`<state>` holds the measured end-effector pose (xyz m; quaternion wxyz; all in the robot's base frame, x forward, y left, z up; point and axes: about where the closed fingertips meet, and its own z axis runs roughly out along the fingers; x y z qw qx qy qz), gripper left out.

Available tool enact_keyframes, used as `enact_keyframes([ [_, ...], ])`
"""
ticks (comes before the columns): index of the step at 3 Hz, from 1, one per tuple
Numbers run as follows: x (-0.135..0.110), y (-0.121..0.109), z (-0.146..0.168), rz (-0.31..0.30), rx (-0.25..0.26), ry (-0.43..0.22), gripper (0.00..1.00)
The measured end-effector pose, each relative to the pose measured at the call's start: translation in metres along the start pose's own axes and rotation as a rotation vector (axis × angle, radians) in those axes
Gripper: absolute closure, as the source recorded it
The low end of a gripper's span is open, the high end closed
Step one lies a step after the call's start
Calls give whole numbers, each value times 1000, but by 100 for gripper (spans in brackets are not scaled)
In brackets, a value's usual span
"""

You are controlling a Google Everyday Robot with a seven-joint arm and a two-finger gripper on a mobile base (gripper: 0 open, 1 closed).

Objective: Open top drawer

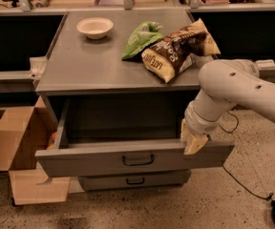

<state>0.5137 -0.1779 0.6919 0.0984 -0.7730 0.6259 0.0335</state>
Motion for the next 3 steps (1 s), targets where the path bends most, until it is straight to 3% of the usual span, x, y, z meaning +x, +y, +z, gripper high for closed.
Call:
enact_keyframes([
  [3, 0, 1, 0, 0, 0, 0, 28],
])
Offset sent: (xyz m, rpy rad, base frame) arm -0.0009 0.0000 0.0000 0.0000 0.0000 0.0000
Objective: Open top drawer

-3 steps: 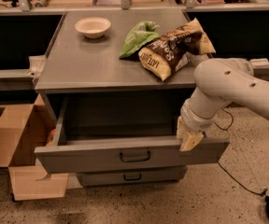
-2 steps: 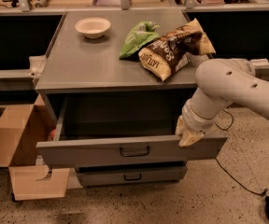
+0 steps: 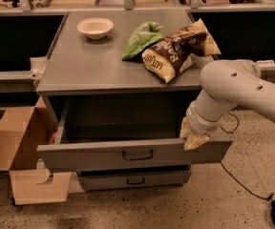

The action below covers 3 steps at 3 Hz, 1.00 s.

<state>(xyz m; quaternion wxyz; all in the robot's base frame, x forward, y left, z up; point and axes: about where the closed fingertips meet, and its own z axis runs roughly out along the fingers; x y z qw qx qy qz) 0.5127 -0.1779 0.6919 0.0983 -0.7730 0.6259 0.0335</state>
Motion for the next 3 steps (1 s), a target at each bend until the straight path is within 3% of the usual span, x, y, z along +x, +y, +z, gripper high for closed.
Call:
enact_keyframes([
  [1, 0, 0, 0, 0, 0, 0, 4],
  [3, 0, 0, 0, 0, 0, 0, 0],
])
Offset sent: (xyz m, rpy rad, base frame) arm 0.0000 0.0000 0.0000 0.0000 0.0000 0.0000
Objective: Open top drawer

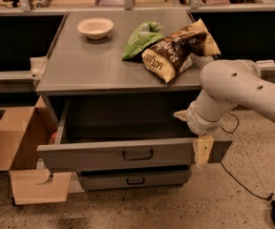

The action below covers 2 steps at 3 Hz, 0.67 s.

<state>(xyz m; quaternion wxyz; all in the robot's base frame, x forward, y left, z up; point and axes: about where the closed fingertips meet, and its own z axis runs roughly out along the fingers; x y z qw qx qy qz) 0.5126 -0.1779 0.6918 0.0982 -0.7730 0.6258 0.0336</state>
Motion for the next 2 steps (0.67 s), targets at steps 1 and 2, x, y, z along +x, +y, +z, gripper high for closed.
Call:
enact_keyframes([
  [1, -2, 14, 18, -6, -58, -14, 0],
  [2, -1, 35, 26, 2, -110, -14, 0],
])
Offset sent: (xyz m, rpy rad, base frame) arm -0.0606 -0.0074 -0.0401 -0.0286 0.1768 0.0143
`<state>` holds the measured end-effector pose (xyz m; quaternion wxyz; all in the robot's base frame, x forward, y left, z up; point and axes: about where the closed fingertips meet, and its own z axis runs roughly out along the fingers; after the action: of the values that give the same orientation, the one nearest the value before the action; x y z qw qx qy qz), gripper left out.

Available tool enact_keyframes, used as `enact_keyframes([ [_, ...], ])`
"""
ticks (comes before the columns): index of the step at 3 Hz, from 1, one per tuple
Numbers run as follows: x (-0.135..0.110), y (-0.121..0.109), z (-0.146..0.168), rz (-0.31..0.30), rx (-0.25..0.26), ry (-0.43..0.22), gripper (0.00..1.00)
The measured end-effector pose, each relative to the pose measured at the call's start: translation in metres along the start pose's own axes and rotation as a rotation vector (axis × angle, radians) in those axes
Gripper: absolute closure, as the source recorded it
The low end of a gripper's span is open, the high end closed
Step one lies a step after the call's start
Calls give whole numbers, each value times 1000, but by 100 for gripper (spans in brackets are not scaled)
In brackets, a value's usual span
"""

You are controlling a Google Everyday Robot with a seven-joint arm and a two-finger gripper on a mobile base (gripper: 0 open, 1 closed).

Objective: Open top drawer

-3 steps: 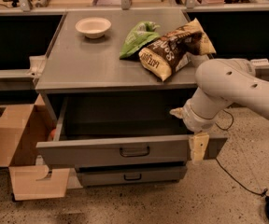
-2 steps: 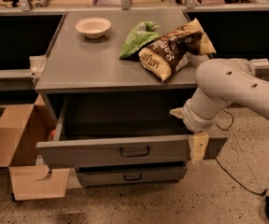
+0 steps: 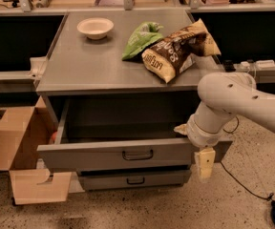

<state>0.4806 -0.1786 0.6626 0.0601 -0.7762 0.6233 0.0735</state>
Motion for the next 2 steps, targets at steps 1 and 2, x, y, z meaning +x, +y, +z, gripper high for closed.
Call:
enact_keyframes([
  [1, 3, 22, 2, 24, -37, -1, 14],
  [2, -7, 54, -12, 59, -65, -11, 37],
])
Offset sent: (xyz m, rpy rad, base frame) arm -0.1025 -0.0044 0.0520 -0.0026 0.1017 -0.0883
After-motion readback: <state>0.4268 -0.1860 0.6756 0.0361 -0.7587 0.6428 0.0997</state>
